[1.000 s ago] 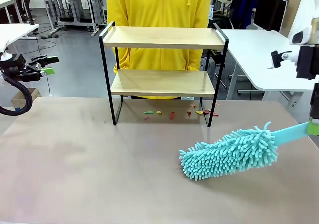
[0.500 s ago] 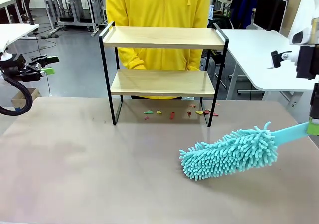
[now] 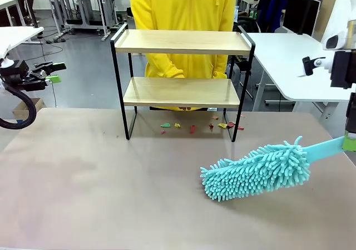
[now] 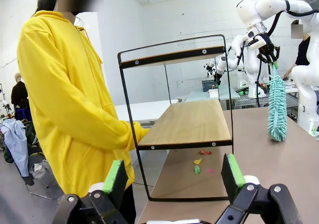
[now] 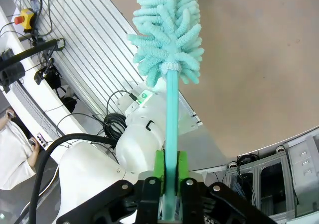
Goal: Clean the shelf.
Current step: Clean the specific section of the Shelf indicated by the human with the Duster.
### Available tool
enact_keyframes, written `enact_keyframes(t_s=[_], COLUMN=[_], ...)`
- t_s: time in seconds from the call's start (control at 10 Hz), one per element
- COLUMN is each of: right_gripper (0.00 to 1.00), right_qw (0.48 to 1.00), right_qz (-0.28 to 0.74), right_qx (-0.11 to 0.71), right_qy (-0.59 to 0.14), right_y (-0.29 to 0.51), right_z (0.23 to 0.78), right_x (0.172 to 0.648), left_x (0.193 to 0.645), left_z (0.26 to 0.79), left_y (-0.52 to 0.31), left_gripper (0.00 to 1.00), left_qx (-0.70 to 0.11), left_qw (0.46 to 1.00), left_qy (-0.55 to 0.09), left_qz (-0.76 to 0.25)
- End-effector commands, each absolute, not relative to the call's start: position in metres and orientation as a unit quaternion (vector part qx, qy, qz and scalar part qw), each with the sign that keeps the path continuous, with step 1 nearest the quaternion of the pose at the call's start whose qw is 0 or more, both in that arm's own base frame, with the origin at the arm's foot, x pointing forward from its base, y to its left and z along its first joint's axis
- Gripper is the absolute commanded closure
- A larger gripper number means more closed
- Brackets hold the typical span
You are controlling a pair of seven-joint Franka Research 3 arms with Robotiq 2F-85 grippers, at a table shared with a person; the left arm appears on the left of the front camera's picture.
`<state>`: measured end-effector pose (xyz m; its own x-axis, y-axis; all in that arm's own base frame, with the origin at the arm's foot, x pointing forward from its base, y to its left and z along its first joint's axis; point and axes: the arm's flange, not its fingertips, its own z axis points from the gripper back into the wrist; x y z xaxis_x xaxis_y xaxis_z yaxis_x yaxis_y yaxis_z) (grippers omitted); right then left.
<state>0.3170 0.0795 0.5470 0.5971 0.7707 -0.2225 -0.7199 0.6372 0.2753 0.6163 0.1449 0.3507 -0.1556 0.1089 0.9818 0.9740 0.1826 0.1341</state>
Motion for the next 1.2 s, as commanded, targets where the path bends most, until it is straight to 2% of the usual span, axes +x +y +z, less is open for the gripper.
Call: enact_keyframes(t_s=[0.0,1.1], right_gripper=[0.87,0.87], right_qw=[0.895,0.895], right_qz=[0.410,0.410], right_qx=[0.081,0.081], right_qy=[0.154,0.154], right_y=[0.0819,0.0819], right_z=[0.5456,0.5456], right_x=[0.3164,0.3164], left_x=[0.6143,0.6143], left_z=[0.3527,0.3527], left_y=[0.1441,0.1441], left_gripper=[0.00,0.00], left_qx=[-0.443,-0.443], left_qw=[0.471,0.471], left_qy=[-0.608,-0.608], left_qz=[-0.460,-0.460])
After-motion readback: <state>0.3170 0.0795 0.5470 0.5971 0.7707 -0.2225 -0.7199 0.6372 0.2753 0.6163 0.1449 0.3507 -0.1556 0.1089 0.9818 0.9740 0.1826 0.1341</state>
